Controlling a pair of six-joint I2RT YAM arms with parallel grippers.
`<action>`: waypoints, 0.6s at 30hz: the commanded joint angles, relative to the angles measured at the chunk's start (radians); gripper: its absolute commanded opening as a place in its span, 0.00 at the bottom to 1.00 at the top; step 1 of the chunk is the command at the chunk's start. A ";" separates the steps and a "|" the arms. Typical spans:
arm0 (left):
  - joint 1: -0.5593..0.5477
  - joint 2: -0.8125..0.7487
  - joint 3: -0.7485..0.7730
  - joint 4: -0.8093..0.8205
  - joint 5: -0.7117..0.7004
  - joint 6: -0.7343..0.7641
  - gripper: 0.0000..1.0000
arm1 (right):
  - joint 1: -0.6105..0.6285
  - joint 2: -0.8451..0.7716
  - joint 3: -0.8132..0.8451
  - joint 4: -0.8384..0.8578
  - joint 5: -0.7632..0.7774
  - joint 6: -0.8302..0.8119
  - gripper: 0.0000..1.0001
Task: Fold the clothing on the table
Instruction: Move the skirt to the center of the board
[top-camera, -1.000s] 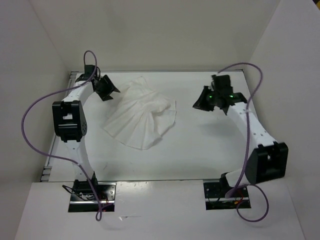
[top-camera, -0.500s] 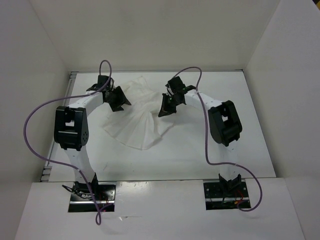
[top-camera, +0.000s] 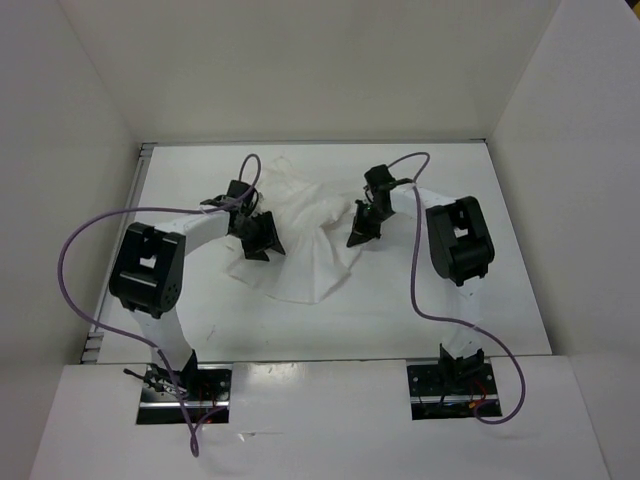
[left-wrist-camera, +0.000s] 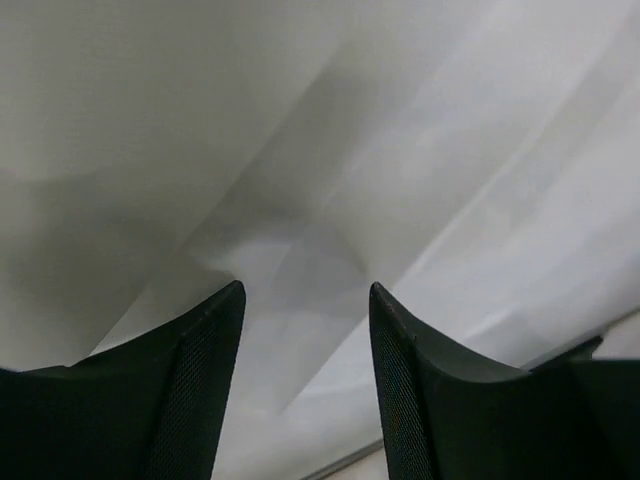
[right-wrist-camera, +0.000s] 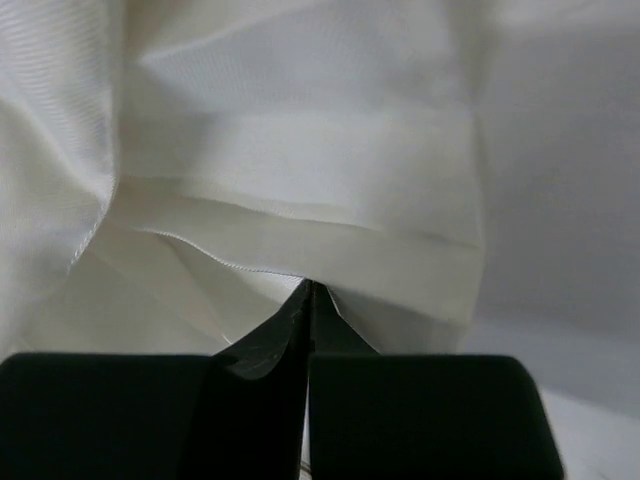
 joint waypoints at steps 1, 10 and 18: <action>-0.057 -0.129 -0.084 -0.036 0.150 0.029 0.60 | -0.105 -0.025 -0.011 -0.098 0.236 -0.050 0.00; -0.094 -0.304 0.134 -0.206 0.312 0.086 0.65 | -0.151 -0.204 0.152 -0.155 0.294 -0.108 0.25; 0.036 -0.187 0.386 -0.123 -0.009 0.135 0.70 | -0.177 -0.127 0.343 -0.146 0.200 -0.116 0.43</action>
